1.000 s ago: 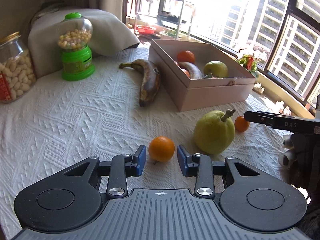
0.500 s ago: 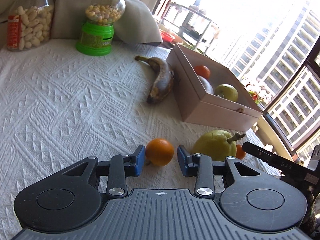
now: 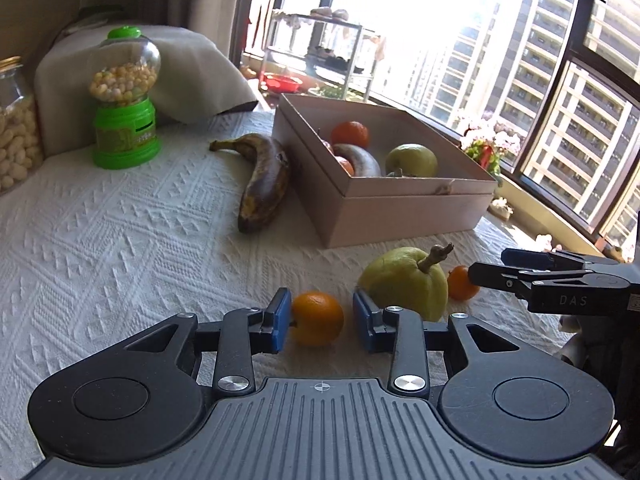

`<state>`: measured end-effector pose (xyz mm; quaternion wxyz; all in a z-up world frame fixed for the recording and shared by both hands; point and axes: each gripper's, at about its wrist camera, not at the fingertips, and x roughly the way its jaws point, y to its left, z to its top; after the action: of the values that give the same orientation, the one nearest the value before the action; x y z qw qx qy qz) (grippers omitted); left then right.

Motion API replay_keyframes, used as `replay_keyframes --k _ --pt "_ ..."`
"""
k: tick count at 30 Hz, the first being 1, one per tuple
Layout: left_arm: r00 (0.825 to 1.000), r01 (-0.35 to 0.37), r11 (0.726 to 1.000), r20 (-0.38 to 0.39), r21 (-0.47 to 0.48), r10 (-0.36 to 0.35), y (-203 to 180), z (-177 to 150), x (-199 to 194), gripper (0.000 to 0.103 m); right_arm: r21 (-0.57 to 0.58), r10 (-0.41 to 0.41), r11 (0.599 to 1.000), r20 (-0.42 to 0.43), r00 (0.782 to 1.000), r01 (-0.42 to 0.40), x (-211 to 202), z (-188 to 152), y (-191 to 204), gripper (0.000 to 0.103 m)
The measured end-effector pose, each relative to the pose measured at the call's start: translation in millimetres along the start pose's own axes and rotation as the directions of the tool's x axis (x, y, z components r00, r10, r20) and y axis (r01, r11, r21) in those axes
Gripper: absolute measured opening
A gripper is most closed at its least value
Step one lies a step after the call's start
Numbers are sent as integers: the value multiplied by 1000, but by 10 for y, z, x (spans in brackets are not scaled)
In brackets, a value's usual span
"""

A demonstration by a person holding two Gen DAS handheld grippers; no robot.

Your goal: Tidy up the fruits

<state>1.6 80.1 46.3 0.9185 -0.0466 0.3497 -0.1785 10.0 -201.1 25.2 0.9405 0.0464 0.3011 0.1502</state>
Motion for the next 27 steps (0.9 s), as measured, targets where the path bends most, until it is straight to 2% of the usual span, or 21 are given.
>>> replay_keyframes --k 3,8,12,18,24,27 --pt "1000 -10 1000 -8 19 10 13 -18 17 38 -87 2 996 3 1000 -1 -61 11 117 88" --pt "998 -47 999 -37 10 47 59 -57 93 39 -119 53 991 -11 999 -54 -57 28 251 88" --pt "998 -50 998 -47 -23 49 125 -84 120 40 -166 19 986 -22 1000 -22 5 -22 319 88" --pt "998 -44 999 -39 -27 43 159 -62 103 40 -130 -13 992 -38 999 8 41 -50 230 88" --pt "991 -129 990 -29 61 131 155 45 50 40 -133 -14 991 -56 998 7 72 -69 225 88" --pt "987 -147 986 -47 83 151 166 75 79 40 -133 -16 991 -62 998 7 88 -69 225 88"
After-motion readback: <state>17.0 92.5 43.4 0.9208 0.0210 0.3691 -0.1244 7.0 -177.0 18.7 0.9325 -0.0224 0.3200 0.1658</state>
